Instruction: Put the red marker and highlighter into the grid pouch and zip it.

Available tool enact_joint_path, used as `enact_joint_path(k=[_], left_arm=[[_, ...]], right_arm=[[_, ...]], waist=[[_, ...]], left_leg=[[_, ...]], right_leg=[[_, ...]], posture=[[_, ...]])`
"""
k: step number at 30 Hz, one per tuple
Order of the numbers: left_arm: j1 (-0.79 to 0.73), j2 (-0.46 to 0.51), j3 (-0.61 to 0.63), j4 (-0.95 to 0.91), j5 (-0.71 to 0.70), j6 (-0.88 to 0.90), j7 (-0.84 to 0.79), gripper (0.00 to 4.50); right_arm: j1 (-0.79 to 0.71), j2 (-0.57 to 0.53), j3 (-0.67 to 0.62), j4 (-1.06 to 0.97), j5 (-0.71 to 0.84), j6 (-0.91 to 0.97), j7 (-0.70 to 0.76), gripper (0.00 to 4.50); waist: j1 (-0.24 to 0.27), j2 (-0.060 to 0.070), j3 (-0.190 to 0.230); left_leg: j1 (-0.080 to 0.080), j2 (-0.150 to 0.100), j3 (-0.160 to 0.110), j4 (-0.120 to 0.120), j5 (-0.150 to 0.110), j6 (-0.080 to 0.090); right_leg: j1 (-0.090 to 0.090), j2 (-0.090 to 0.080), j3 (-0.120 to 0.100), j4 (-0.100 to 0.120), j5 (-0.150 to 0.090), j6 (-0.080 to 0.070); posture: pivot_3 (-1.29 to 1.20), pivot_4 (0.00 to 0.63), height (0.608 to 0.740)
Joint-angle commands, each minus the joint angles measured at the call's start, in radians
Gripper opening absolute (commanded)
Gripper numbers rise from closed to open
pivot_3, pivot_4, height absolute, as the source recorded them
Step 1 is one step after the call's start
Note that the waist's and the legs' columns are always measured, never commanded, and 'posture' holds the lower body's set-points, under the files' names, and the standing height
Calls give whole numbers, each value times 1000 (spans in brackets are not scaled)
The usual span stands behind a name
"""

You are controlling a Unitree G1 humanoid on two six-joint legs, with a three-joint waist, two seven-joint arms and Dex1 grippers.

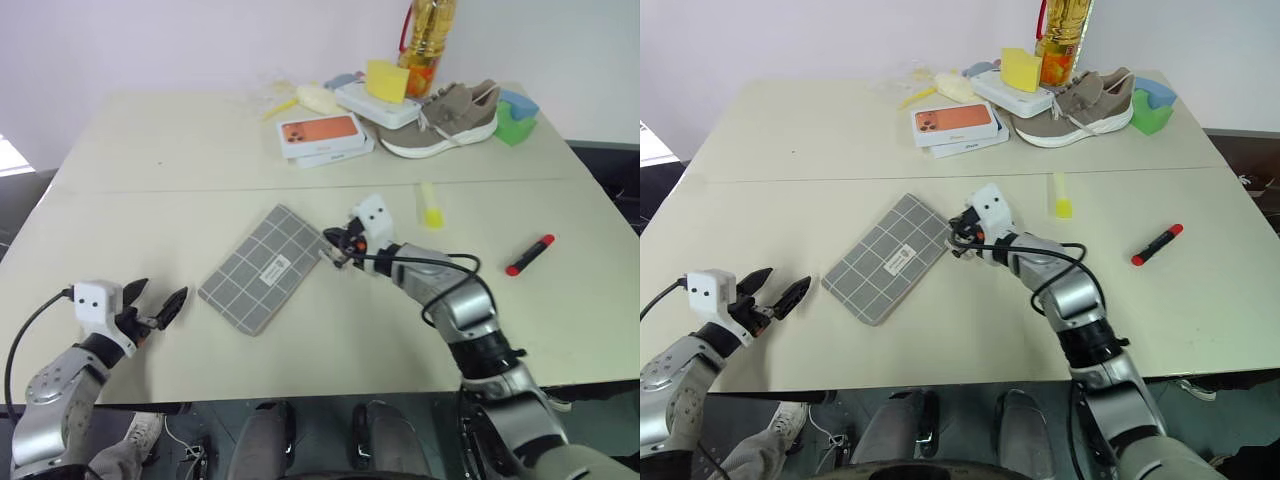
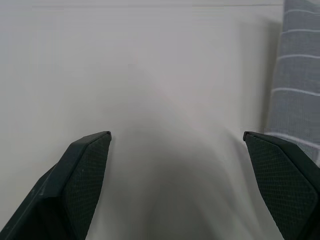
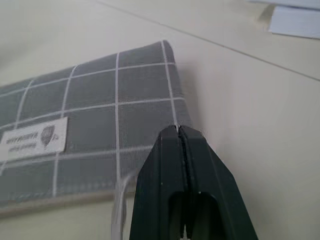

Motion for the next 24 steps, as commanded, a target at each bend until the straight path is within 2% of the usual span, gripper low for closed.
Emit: enact_joint_path(k=[1, 8, 13, 18, 22, 24], left_arm=[[37, 18, 39, -72, -14, -25, -15, 4500], [177, 46, 39, -179, 7, -92, -96, 4500], [232, 105, -32, -216, 142, -251, -176, 4500], [206, 168, -122, -169, 323, -480, -205, 4500], [123, 195, -185, -73, 481, -660, -150, 4500], [98, 197, -209, -45, 511, -700, -135, 4500]], right_arm=[[-45, 42, -5, 92, -30, 8, -21, 50], [-50, 102, -69, 150, -14, 89, -49, 50], [-47, 121, -96, 137, -4, 132, -51, 50], [-36, 130, -95, 128, -18, 143, -58, 50], [-29, 135, -93, 118, -23, 145, -69, 50], [-26, 137, -92, 112, -25, 146, -73, 50]], waist=[[0, 0, 0], [-14, 0, 0], [-15, 0, -1], [-16, 1, -1], [-17, 1, -1], [-17, 1, -1]], left_leg=[[0, 0, 0, 0, 0, 0], [0, 1, 0, 0, 0, 0], [0, 0, 0, 0, 0, 0], [0, 0, 0, -1, 0, 0], [0, 0, 1, -1, 0, 0], [0, 0, 1, -1, 0, 0]], right_leg=[[0, 0, 0, 0, 0, 0], [0, 0, 0, 0, 0, -1], [-1, -1, 0, 0, 0, -1], [-1, -1, 0, 0, 0, -2], [-1, -1, 0, 0, 0, -1], [-1, -1, 0, 0, 0, -1]], posture=[[0, 150, 740], [0, 150, 740], [0, 150, 740], [0, 150, 740], [0, 150, 740], [0, 150, 740]])
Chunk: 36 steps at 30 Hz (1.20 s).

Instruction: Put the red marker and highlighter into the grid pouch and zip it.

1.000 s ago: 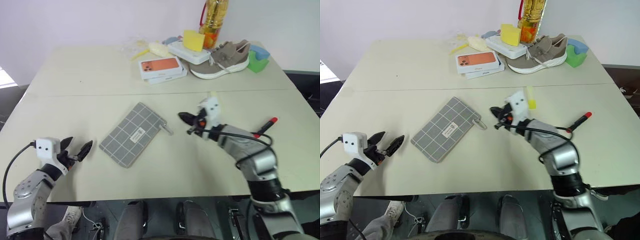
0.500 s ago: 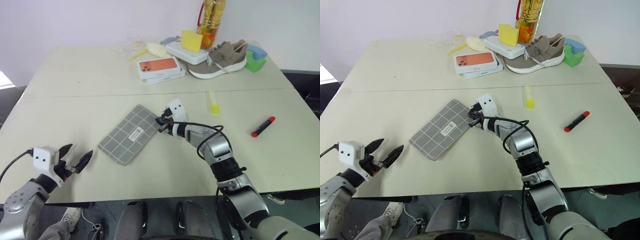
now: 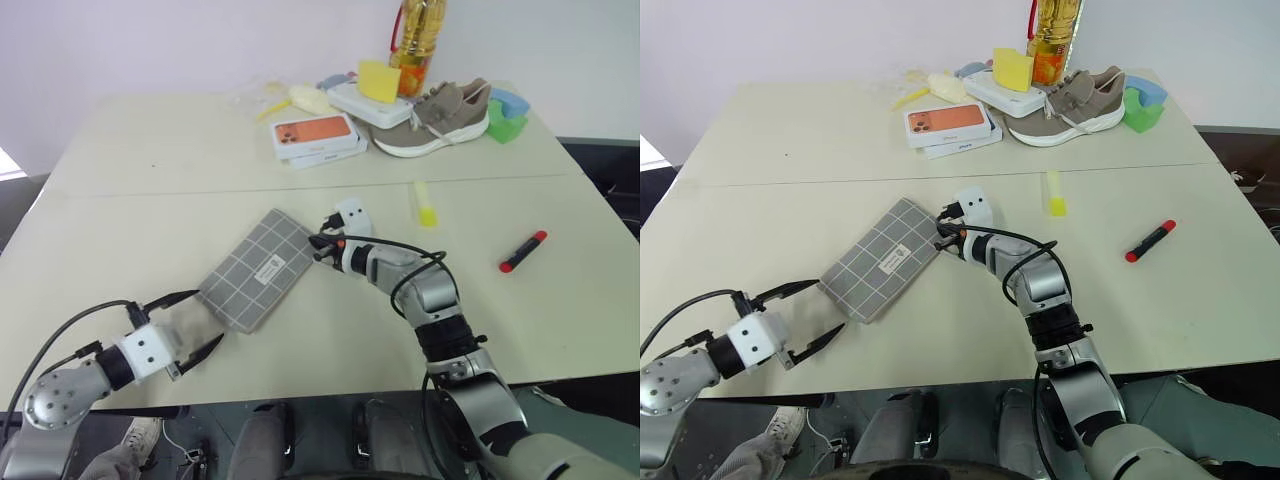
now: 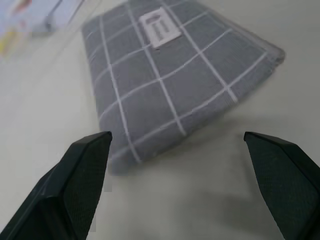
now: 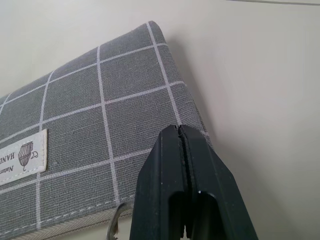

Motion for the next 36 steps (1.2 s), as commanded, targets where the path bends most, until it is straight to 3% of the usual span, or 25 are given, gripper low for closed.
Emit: enact_joint_path(k=[1, 8, 17, 20, 26, 33, 36], left_arm=[[-30, 17, -49, 40, 78, -99, 32, 4500], [-121, -9, -173, 100, 214, -148, 107, 4500], [-179, -21, -236, 147, 322, -167, 232, 4500], [-197, -21, -248, 157, 319, -180, 254, 3214], [-220, 7, -249, 184, 296, -218, 277, 142], [-239, -9, -241, 179, 201, -195, 272, 22], [-235, -39, -237, 138, 110, -124, 255, 0]], right_arm=[[24, 3, -4, -12, -14, 20, -20, 50], [30, 3, -5, -28, -14, 24, -32, 50], [13, -3, -6, -19, -23, 19, -31, 50], [9, -3, -9, -16, -25, 16, -34, 0], [10, 1, -15, -27, -18, 24, -34, 0], [3, -27, -40, -71, -5, 10, -16, 0], [12, -63, -60, -135, 4, 6, -2, 903]], waist=[[0, 0, 0], [3, 2, -1], [4, 5, -3], [4, 5, -3], [3, 7, -4], [2, 7, -3], [2, 7, -3]], left_leg=[[0, 0, 0, 0, 0, 0], [0, -1, 0, 0, 0, 0], [2, -1, 0, 0, 0, 0], [2, -1, 0, 0, 0, 0], [2, -1, 0, 0, 0, 0], [2, -1, 0, 0, 0, 0], [1, -1, 0, 0, 0, 0]], right_leg=[[0, 0, 0, 0, 0, 0], [1, -1, 0, 0, 0, 1], [3, -1, 0, 0, 1, 1], [3, -1, 0, 0, 1, 1], [2, -1, 0, 0, 1, 1], [2, -1, 0, 1, 1, 1], [1, -1, 0, 0, 1, 1]], posture=[[0, 150, 740], [0, 150, 740], [0, 150, 740], [0, 150, 740], [0, 150, 740], [0, 150, 740], [0, 150, 740]])
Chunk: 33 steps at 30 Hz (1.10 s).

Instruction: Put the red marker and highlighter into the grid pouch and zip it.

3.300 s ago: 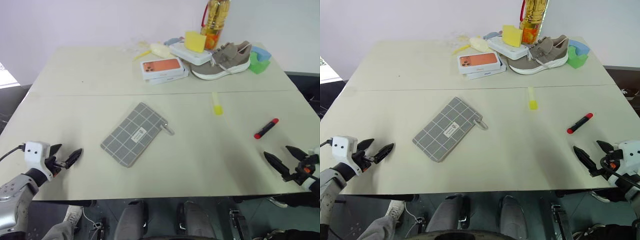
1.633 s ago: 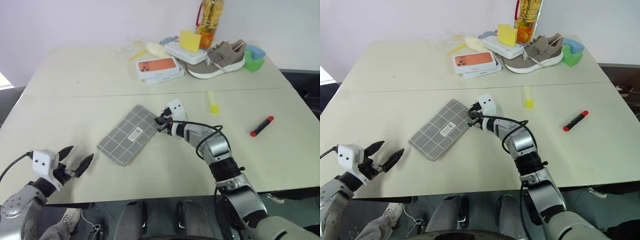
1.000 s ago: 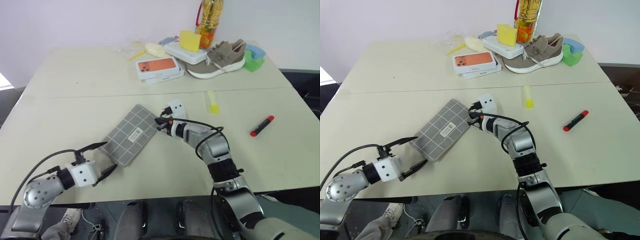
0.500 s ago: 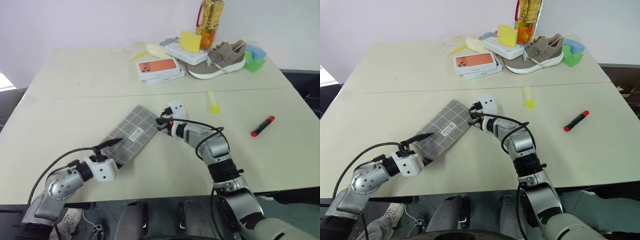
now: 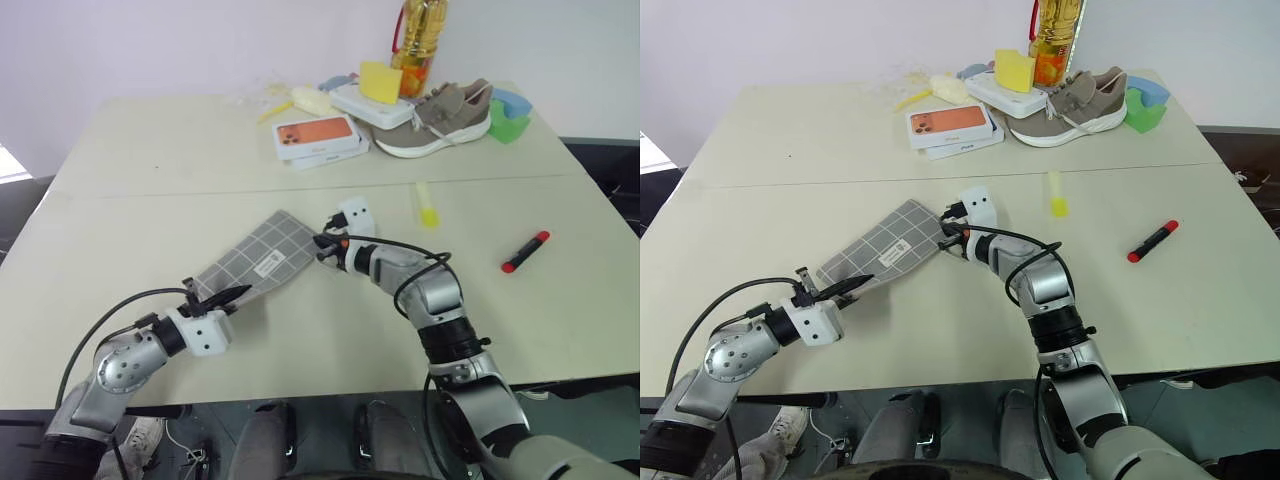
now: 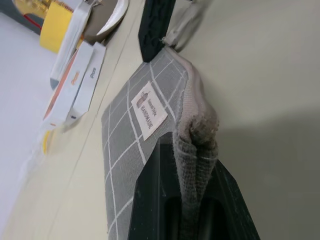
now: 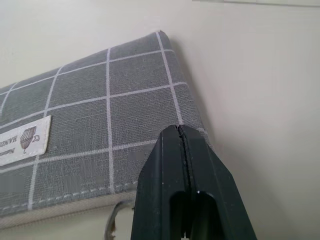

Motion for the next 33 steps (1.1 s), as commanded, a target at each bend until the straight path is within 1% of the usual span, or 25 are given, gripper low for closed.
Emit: enact_joint_path(k=[1, 2, 4, 5, 6, 7, 9, 11, 14, 21, 27, 33], left_arm=[[1, -35, 11, -60, -135, 119, -23, 0], [0, -45, 12, -78, -167, 158, -32, 0], [-1, -63, 14, -103, -215, 216, -47, 0], [-3, -67, 14, -108, -224, 228, -51, 0], [-9, -74, 14, -112, -231, 242, -52, 0], [-13, -77, 14, -114, -234, 251, -52, 0], [-35, -93, 10, -117, -253, 266, -52, 0], [-54, -105, 5, -118, -265, 274, -58, 0], [-74, -117, 2, -119, -280, 271, -73, 0], [-90, -127, -6, -148, -309, 271, -114, 0], [-84, -129, -8, -163, -325, 281, -144, 0], [-74, -131, -6, -189, -327, 291, -151, 0]], right_arm=[[6, -78, -54, -121, -5, -8, 12, 1316], [9, -108, -58, -148, -13, -8, 14, 1964], [28, -169, -75, -216, -12, 3, 25, 2981], [41, -193, -86, -248, -1, 17, 36, 3457], [57, -221, -100, -285, 13, 34, 51, 4027], [67, -238, -109, -309, 23, 45, 60, 4465], [107, -286, -95, -395, 44, 72, 105, 4465], [128, -303, -72, -440, 47, 84, 120, 4465], [127, -276, -58, -436, 41, 105, 92, 4465], [83, -195, -70, -376, 38, 126, 24, 4465], [55, -173, -48, -332, 28, 99, 22, 4465], [47, -175, -17, -299, 10, 78, 37, 4465]], waist=[[0, 0, 1], [1, 0, 1], [-1, -1, 2], [-2, -1, 2], [-2, -1, 2], [-2, -1, 2], [-2, -1, 2], [-3, -2, 2], [-3, -2, 3], [-1, -3, 3], [-1, -3, 3], [-2, -3, 3]], left_leg=[[-1, 0, 0, 0, 0, 0], [-1, 0, 0, 0, 0, 0], [-2, 0, 0, 0, 0, 0], [-2, 0, 0, 0, 0, 0], [-2, 0, 0, 0, 0, 0], [-2, 0, 0, 0, 0, 0], [-2, 1, 0, -1, 0, 0], [-2, 1, 0, -1, 0, 0], [-2, 1, 0, -1, 0, 0], [-2, 1, 0, -1, 0, 0], [-2, 1, 0, -1, 0, 0], [-2, 1, 0, -1, 0, 0]], right_leg=[[0, 0, 0, 0, 0, 0], [-1, 0, 0, 0, 0, 0], [-2, 0, 0, 0, 0, 0], [-2, 0, 0, 0, 0, 0], [-2, 1, 0, -1, 0, 0], [-2, 1, 0, -1, 0, 0], [-2, 2, 0, -1, 0, 0], [-2, 2, 0, -1, 0, 0], [-2, 3, 0, -1, 0, 0], [-2, 3, 0, -1, 0, 0], [-2, 3, 0, -1, 0, 0], [-2, 3, 0, -1, 0, 0]], posture=[[0, 150, 740], [0, 150, 740], [0, 150, 740], [0, 150, 740], [0, 150, 740], [0, 150, 740], [0, 150, 740], [0, 150, 740], [0, 150, 740], [0, 150, 740], [0, 150, 740], [0, 150, 740]])
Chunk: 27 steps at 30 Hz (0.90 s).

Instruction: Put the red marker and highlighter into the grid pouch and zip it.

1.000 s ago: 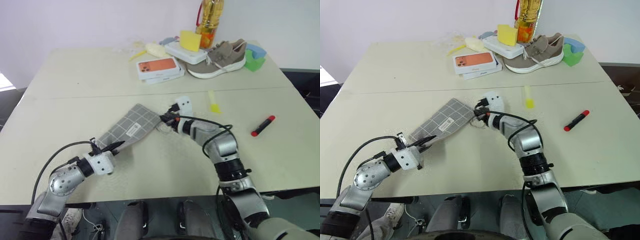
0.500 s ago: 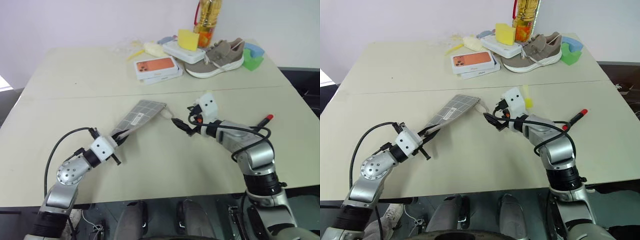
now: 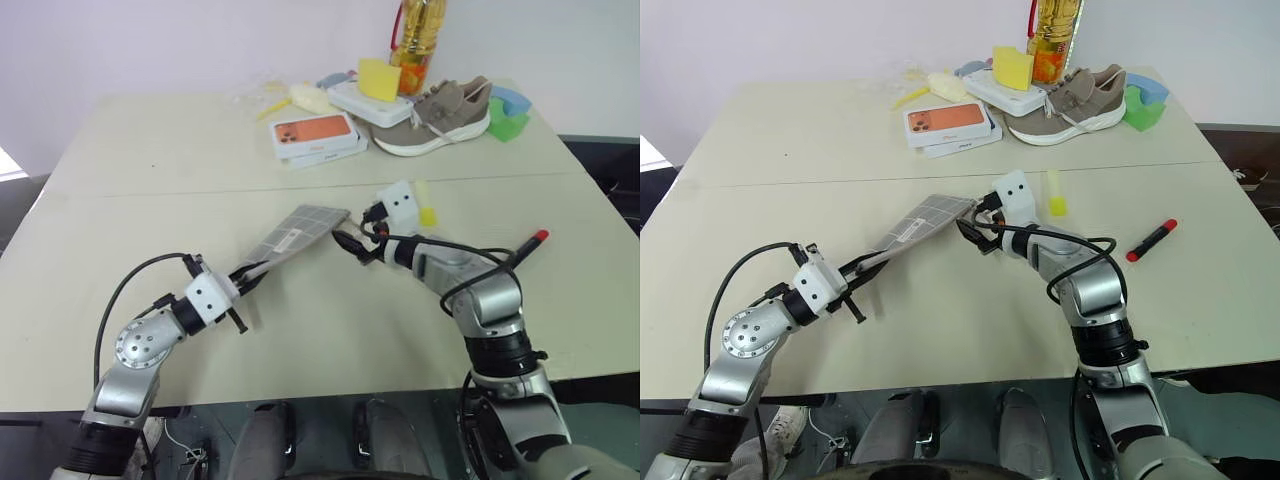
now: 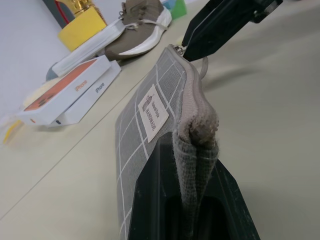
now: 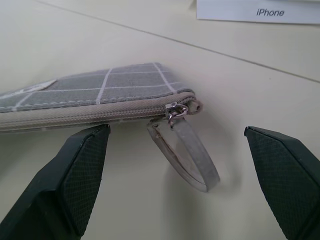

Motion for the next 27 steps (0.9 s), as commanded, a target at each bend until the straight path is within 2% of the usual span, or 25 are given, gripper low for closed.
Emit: enact_joint_path(k=[1, 4, 9, 10, 18, 27], left_arm=[[6, -3, 5, -60, -19, 0, -1, 0], [11, -2, 5, -71, -19, 5, -3, 0], [12, -2, 8, -73, -19, 9, -3, 0], [12, -3, 7, -73, -18, 10, -2, 0], [-6, -27, -8, -57, 12, 23, 22, 0], [-96, -118, -80, 13, 96, 52, 74, 0]], right_arm=[[-25, 0, 16, -3, -14, -41, 13, 4465], [-28, 1, 17, 8, -18, -52, 19, 3153], [-29, -4, 22, 10, -25, -62, 34, 484], [-29, -7, 27, 7, -29, -65, 37, 76], [-35, -51, 119, -54, -84, -73, 79, 76], [-41, -130, 276, -226, -130, -81, 191, 76]], waist=[[0, 0, 0], [1, 0, 0], [0, 0, 0], [0, 0, 0], [1, 0, 0], [1, -1, 0]], left_leg=[[0, 0, 0, 0, 0, 0], [0, 0, 0, 0, 0, 0], [0, 0, 0, 0, 0, 0], [0, 0, 0, 0, 0, 0], [0, 0, 0, 0, 0, 0], [0, 0, -1, 0, 0, 0]], right_leg=[[0, 0, 0, 0, 0, 0], [0, 0, 0, 0, 0, 0], [0, 0, 0, 0, 0, 0], [0, 0, 0, 0, 0, 0], [0, 0, 0, 0, 0, 0], [0, 0, 0, 0, 0, 0]], posture=[[0, 150, 740], [0, 150, 740], [0, 150, 740], [0, 150, 740], [0, 150, 740], [0, 150, 740]])
